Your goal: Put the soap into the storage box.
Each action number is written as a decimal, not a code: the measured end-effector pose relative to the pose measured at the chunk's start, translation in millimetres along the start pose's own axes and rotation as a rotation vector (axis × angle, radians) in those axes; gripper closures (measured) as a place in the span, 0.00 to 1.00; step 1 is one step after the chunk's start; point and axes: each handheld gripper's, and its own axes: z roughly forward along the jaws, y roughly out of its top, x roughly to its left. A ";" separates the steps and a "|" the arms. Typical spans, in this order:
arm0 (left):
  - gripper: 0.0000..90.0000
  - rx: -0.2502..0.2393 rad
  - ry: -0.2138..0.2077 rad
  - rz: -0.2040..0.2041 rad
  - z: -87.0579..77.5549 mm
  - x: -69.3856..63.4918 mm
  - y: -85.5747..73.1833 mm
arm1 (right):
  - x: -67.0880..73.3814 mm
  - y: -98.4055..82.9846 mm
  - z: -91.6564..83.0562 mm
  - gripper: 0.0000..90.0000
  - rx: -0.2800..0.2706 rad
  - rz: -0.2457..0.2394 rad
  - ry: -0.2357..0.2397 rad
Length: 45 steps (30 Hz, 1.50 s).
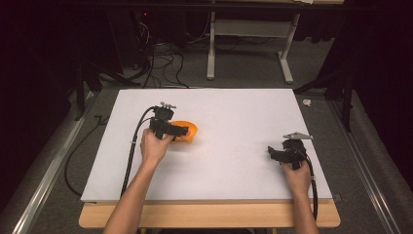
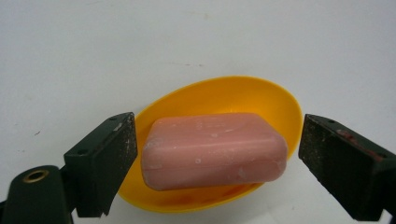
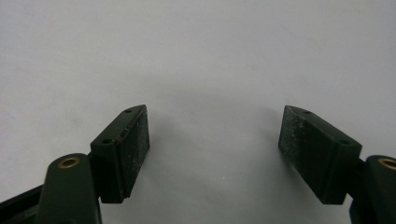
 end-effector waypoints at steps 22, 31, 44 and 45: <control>0.17 -0.092 -0.005 -0.009 -33.0 17.4 -12.2 | -0.2 0.1 0.0 0.28 0.002 0.000 0.002; 0.18 -0.128 0.008 -0.003 -46.5 22.2 -17.1 | -0.2 0.1 -0.1 0.28 0.002 0.000 0.002; 0.21 -0.176 0.004 -0.046 -65.2 35.3 -31.4 | 0.1 0.0 0.0 0.28 0.000 -0.001 0.000; 0.22 -0.177 -0.002 -0.052 -67.3 36.4 -32.1 | 0.0 0.0 0.0 0.28 0.000 -0.001 0.000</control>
